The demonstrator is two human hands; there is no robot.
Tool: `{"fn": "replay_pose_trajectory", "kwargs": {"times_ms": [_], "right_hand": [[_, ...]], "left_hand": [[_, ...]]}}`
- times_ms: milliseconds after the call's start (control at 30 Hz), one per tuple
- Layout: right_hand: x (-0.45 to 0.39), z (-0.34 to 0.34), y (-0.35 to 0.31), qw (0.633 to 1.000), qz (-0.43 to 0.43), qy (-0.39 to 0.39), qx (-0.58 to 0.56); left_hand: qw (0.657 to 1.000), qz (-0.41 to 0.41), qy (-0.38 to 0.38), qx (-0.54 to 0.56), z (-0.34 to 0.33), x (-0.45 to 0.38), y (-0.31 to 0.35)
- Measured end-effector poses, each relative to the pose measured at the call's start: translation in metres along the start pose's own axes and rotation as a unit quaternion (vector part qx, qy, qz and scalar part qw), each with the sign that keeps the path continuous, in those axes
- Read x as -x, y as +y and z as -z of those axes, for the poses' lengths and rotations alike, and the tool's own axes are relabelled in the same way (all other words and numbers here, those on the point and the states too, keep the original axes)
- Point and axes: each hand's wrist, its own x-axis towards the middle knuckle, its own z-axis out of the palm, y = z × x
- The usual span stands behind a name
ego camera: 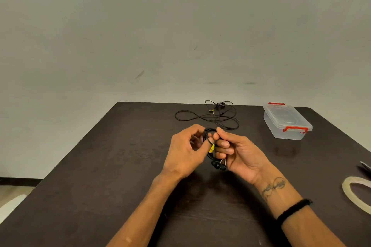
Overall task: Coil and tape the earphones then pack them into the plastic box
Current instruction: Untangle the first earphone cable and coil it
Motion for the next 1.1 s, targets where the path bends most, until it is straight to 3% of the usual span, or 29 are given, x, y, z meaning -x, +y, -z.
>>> {"fn": "replay_pose_trajectory", "kwargs": {"times_ms": [100,233,300,367,433,533,633,800,867,1000,1100], "right_hand": [[0.0,0.0,-0.001,1.0,0.008,0.015,0.006],[0.0,0.001,-0.001,1.0,0.008,0.017,0.001],[0.001,0.001,-0.001,1.0,0.011,0.011,-0.005],[0.001,0.0,-0.001,1.0,0.025,0.001,-0.005],[0.001,-0.002,0.0,0.999,0.044,-0.01,0.005],[-0.001,-0.006,0.004,0.998,0.06,-0.016,0.02],[-0.002,-0.006,0.008,0.997,0.068,-0.013,0.024],[-0.003,-0.002,0.014,0.989,0.112,0.038,0.092],[-0.003,0.0,0.012,0.959,0.163,0.073,0.218],[-0.002,0.0,0.008,0.831,0.249,0.106,0.486],[0.001,-0.002,0.007,0.787,0.267,0.104,0.546]], "left_hand": [[0.992,-0.061,0.07,-0.09,0.002,0.002,-0.001],[0.974,-0.157,0.11,-0.12,0.003,-0.001,-0.001],[0.985,-0.103,0.134,-0.041,-0.001,-0.001,0.001],[0.986,0.019,0.136,0.09,-0.003,-0.004,0.004],[0.964,0.105,0.128,0.207,-0.004,-0.005,0.008],[0.926,0.167,0.132,0.312,-0.002,-0.008,0.01],[0.916,0.175,0.136,0.333,0.0,-0.008,0.01],[0.954,0.138,0.14,0.227,0.001,-0.01,0.0],[0.959,0.147,0.133,0.203,0.002,-0.011,-0.004],[0.956,0.176,0.112,0.207,0.006,-0.01,-0.005],[0.965,0.167,0.086,0.184,0.007,-0.009,-0.008]]}}
